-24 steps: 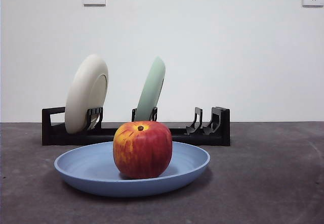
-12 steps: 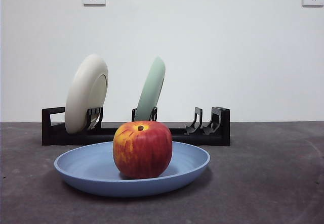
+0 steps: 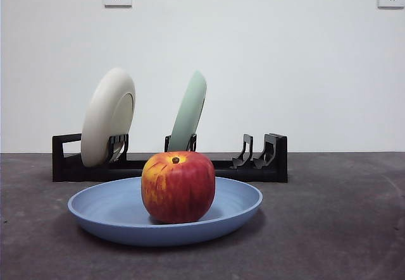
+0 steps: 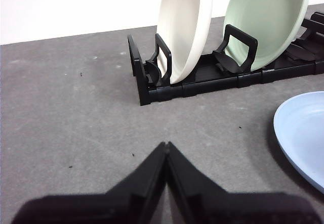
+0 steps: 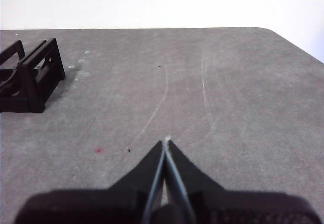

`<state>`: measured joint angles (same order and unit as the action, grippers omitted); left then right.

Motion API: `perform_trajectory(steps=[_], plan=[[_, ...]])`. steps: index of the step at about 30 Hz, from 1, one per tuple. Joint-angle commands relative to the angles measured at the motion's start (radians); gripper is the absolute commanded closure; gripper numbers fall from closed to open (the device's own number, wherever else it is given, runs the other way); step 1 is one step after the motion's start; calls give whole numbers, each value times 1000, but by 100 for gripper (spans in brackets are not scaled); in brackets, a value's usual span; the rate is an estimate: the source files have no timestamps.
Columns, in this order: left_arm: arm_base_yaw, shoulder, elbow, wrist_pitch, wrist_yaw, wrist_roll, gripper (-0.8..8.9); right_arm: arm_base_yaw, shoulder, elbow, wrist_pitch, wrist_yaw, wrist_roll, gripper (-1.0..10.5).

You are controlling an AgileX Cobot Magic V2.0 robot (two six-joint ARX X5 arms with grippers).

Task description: Take the blue plate from the plate rack,put the plate on the table,take the apple from the table,put the apple in the plate

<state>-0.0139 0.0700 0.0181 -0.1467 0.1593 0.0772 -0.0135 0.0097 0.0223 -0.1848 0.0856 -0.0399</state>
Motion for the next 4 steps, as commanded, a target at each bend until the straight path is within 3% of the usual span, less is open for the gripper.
perform_trajectory(steps=[1,4], plan=[[2,0,-10,5,0,-7,817,-1,-1,-7,1,0,11,946],[2,0,-10,5,0,-7,817,-1,-1,-7,1,0,11,946]])
